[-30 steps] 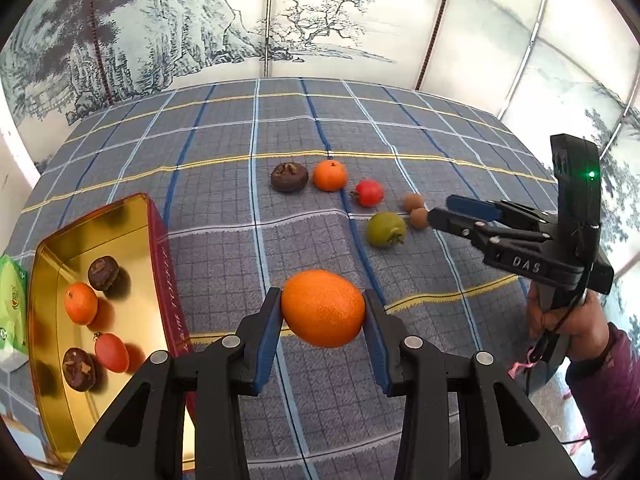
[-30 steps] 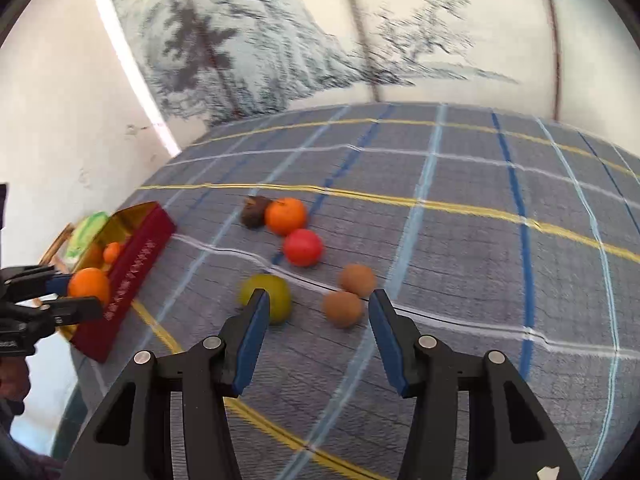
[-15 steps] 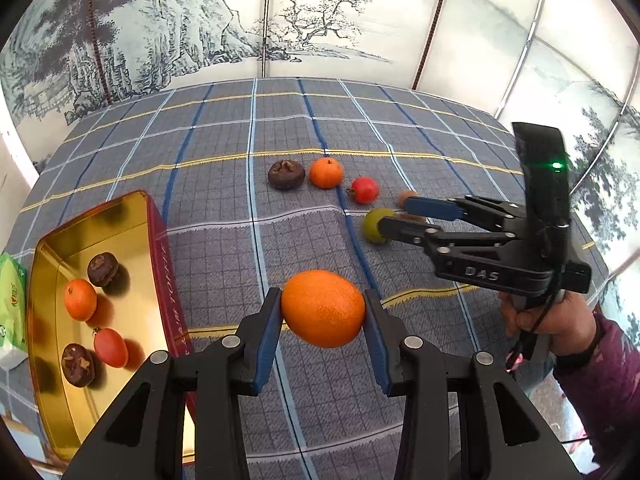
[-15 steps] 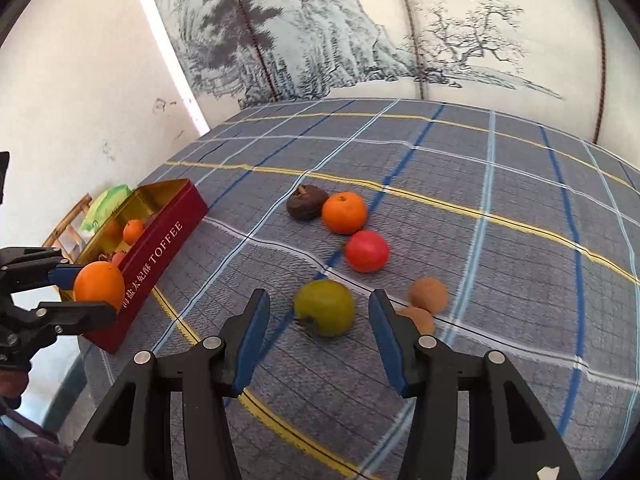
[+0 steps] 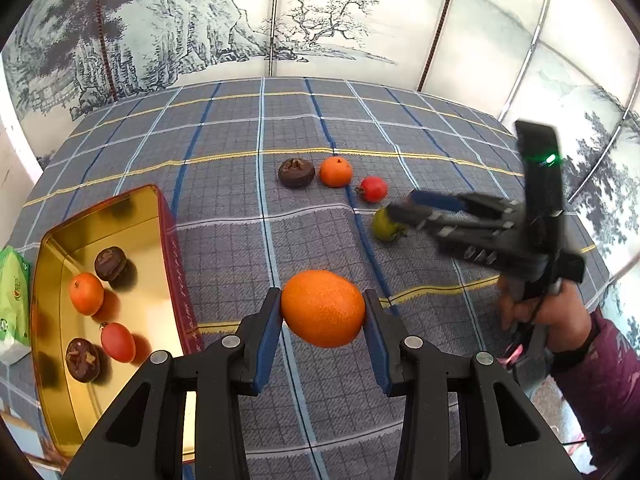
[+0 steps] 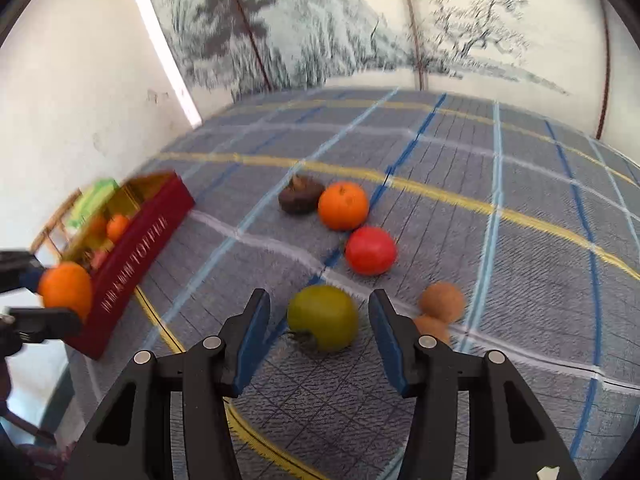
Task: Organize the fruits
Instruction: 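Hold the mandarin with the left gripper while the right gripper grasps two brown round fruits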
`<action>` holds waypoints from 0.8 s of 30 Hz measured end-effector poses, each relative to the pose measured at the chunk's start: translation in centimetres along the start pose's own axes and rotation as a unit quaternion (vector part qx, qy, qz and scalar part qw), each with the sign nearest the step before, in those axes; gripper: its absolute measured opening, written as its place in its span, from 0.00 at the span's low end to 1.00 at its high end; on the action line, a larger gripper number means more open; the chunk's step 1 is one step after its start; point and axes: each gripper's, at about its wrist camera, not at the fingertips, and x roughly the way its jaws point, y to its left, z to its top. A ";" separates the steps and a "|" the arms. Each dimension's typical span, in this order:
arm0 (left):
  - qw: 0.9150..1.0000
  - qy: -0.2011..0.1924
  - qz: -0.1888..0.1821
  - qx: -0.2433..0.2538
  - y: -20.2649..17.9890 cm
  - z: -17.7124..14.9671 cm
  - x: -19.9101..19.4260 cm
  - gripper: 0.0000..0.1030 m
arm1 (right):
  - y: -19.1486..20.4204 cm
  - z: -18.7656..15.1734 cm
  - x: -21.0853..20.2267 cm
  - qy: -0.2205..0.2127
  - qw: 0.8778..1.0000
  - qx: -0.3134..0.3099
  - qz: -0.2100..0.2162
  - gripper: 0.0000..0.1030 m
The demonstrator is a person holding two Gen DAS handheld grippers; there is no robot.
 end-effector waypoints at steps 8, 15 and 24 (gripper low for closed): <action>1.000 -0.002 -0.001 -0.002 0.1 0.0 -0.1 0.39 | -4.7 -0.3 -1.1 0.007 0.997 0.049 -0.051 0.48; 1.000 0.002 -0.001 0.001 -0.2 0.0 0.2 0.39 | -4.3 -0.3 0.5 0.032 0.997 0.047 -0.056 0.47; 1.000 0.003 -0.003 0.001 -0.3 0.0 0.2 0.39 | -4.5 -0.5 1.6 0.053 0.995 0.041 -0.079 0.23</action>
